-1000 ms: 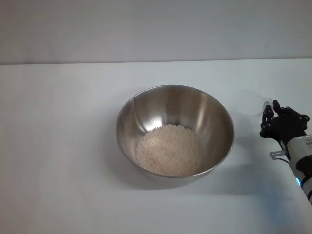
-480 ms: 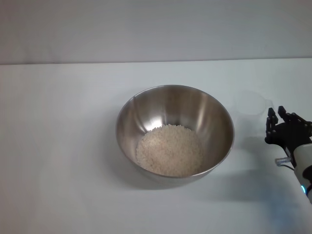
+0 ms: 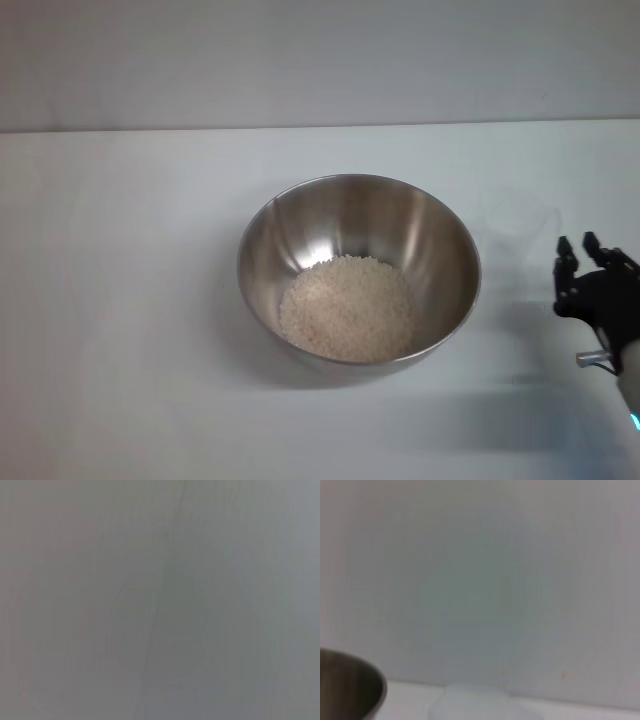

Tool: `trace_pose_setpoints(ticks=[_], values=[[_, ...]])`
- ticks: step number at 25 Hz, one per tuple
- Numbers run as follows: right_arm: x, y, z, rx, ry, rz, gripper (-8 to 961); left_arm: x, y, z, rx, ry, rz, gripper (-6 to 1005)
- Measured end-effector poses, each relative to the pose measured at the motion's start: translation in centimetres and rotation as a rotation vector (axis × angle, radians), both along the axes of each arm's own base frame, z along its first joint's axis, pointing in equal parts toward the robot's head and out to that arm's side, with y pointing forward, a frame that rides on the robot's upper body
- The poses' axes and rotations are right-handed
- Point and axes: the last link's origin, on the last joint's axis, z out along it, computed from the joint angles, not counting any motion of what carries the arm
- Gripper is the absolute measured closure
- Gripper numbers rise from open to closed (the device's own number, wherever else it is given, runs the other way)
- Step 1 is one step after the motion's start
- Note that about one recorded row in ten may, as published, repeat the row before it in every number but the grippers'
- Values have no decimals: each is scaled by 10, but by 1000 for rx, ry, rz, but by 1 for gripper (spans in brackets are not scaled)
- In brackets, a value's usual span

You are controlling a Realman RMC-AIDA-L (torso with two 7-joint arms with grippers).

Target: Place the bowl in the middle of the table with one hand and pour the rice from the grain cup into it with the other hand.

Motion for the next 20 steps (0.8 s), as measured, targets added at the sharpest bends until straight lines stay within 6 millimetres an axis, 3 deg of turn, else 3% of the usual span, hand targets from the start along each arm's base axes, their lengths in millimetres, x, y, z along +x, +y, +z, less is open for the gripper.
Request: trace_pose_setpoints(ticks=[3, 6, 10, 12, 20], values=[[-8, -21, 18, 132, 1, 107, 711, -1, -1, 0, -1, 1, 4, 311], [-11, -25, 29, 200, 0, 151, 703, -2, -1, 0, 0, 6, 7, 311], [-14, -16, 48, 267, 7, 213, 666, -3, -1, 0, 0, 10, 11, 311], [-17, 0, 57, 263, 45, 265, 647, -4, -1, -1, -2, 11, 18, 311], [-21, 17, 67, 273, 80, 291, 550, -10, -3, -3, -10, 27, 41, 311]])
